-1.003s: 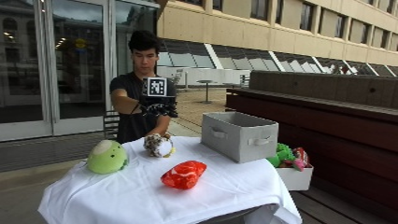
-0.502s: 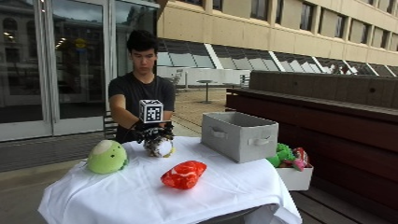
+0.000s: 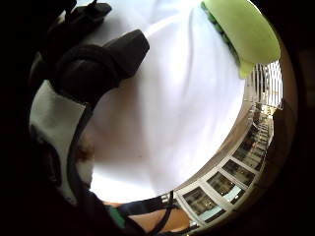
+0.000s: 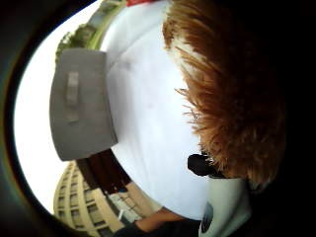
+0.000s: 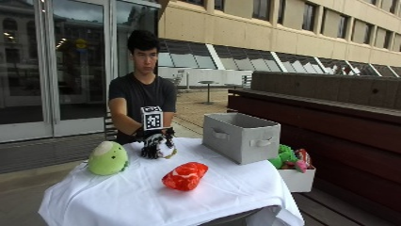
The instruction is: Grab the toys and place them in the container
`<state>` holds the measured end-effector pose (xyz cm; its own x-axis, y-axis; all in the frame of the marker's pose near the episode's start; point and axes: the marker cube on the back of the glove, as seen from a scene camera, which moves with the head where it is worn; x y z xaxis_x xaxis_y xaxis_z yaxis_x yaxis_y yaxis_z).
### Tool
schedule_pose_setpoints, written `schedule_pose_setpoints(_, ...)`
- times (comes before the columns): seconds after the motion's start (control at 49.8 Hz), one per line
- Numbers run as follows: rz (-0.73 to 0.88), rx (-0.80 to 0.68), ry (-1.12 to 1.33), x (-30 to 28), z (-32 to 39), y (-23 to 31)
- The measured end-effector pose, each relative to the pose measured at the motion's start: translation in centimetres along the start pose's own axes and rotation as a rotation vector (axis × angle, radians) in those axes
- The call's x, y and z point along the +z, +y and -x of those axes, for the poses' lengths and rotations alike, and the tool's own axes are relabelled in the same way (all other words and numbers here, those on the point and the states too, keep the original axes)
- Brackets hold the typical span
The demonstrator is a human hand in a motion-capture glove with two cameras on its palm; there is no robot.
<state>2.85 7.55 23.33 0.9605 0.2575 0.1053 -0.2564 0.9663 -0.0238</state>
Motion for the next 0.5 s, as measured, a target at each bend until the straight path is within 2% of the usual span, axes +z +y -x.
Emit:
schedule_pose_setpoints(0.04, -0.023, 0.005, 0.054, -0.2, 0.4, 0.3)
schedule_pose_setpoints(0.1, 0.092, -0.08, 0.117, -1.0, 0.6, 1.9)
schedule_pose_setpoints(0.161, 0.039, -0.083, 0.179, -1.4, 1.1, 1.7)
schedule_pose_setpoints(0.261, 0.067, -0.237, 0.242, -2.3, 0.8, 1.4)
schedule_pose_setpoints(0.321, 0.09, -0.227, 0.217, -2.9, 0.6, 0.5)
schedule_pose_setpoints(0.421, 0.223, -0.216, 0.06, -3.8, 0.5, -1.6)
schedule_pose_setpoints(0.502, 0.24, -0.233, 0.063, -5.6, 0.9, -2.6)
